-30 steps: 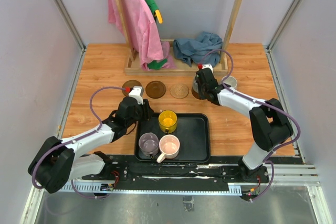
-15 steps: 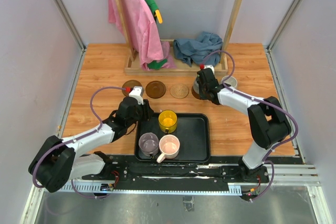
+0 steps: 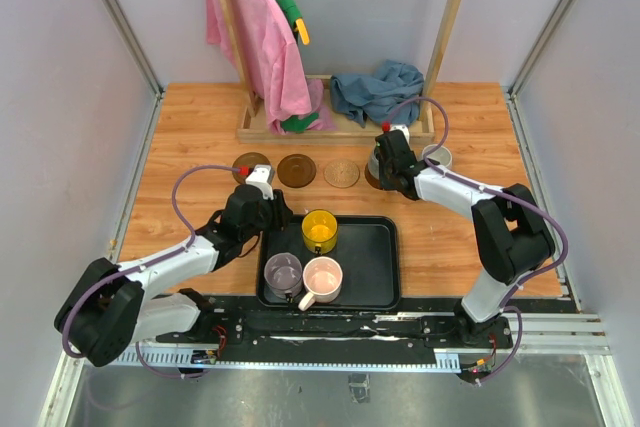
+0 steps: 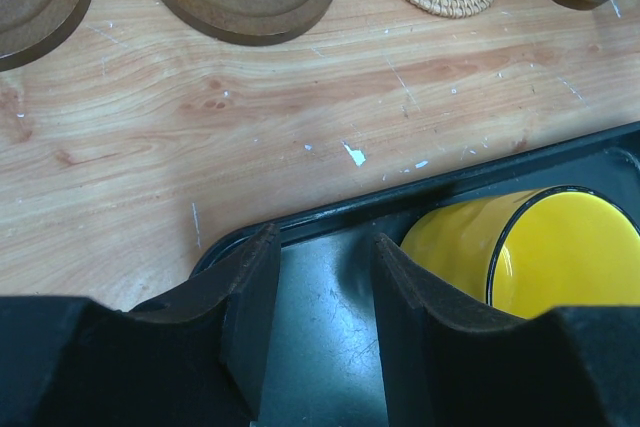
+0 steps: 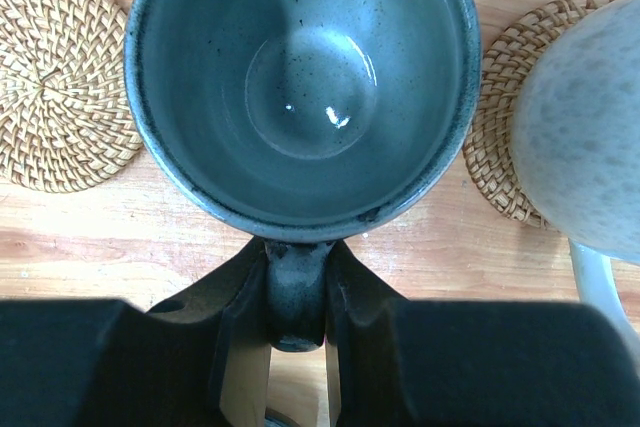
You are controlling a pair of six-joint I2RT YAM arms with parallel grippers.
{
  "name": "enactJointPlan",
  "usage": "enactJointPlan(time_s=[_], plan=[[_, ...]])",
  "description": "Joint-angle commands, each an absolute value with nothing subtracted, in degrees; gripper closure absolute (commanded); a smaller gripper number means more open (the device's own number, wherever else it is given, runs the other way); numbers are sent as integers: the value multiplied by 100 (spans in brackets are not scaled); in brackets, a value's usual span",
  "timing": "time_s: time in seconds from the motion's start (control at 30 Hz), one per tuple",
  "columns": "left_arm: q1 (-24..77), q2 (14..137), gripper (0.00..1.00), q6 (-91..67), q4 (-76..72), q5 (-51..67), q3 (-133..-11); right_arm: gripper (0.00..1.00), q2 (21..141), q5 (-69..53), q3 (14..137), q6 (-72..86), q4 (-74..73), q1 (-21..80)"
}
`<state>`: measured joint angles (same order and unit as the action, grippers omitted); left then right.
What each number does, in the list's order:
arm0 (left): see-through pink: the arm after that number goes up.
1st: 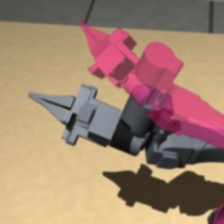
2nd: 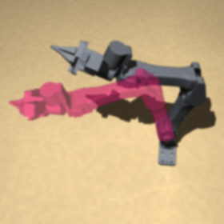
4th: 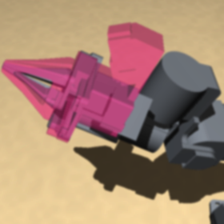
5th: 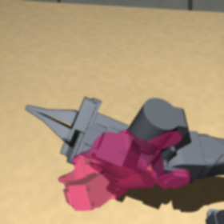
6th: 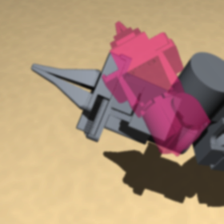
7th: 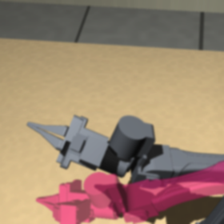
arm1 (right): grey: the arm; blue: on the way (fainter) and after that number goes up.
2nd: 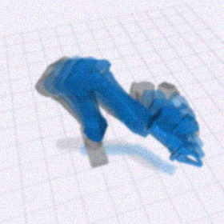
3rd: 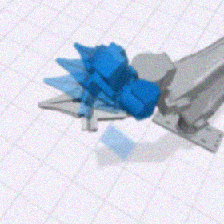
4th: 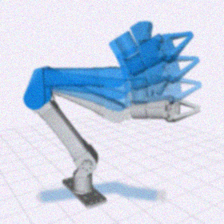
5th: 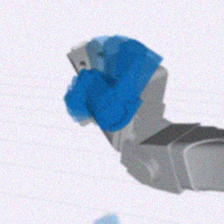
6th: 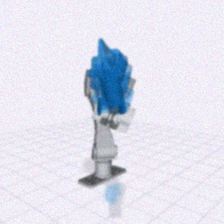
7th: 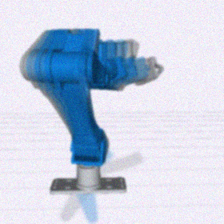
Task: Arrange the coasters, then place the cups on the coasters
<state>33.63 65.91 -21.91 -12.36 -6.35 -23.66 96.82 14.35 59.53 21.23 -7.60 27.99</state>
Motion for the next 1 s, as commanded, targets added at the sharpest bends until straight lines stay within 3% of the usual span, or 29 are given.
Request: enactJointPlan(time_s=[0.0, 0.67, 0.97], plan=[[3428, 6539, 55, -2205, -1380, -663, -2348, 83, 9520, 1471, 5887, 2216, -746, 2727], [3428, 6364, 55, -2222, -1328, -641, -2338, 38, 9218, 1480, 5656, 2240, -947, 2814], [3428, 6055, 53, -2072, -1325, -577, -2312, 19, 8154, 1818, 5222, 2559, -1343, 3293]])
